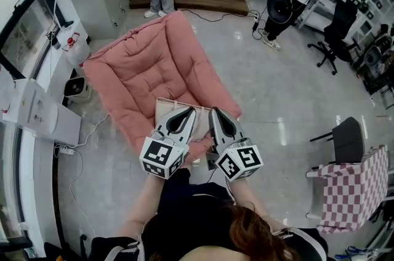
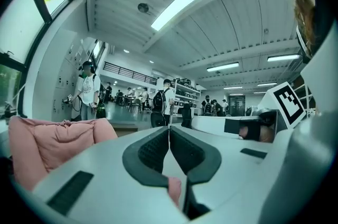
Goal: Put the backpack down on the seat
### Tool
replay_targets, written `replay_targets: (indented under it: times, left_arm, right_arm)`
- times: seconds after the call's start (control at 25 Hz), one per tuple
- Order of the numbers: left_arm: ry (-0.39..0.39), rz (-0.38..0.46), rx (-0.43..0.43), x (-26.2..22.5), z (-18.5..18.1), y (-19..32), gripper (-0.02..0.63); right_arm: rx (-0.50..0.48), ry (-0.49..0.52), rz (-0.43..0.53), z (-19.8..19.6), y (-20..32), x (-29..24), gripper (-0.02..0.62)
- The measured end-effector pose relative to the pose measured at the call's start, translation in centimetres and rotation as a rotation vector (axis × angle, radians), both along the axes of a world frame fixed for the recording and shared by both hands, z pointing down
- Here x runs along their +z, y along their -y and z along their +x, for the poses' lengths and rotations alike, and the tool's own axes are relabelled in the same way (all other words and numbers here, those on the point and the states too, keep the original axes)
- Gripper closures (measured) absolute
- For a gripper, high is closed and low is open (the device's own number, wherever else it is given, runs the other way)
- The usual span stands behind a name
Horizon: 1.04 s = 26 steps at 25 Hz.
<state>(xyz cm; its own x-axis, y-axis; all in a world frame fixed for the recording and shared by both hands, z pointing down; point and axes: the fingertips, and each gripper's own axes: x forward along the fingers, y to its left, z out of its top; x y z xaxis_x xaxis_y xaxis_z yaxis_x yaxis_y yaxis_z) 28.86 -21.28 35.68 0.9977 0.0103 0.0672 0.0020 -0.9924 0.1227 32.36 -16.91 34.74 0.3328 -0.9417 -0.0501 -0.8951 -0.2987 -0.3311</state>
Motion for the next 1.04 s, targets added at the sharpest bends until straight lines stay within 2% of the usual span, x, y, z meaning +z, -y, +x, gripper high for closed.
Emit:
replay_targets:
  times: [0.16,1.04]
  left_arm:
    - [0.018,-0.007,0.01,0.6,0.2,-0.1,0.581]
    - [0.093,-0.043,0.014,4.0,2.1,1.2,0.581]
  right_arm:
    - [0.012,-0.016,-0.051,-0.1,0.1,0.7,0.563]
    - [0.014,0.025,-0.129,1.4,1.6,3.8,0.563]
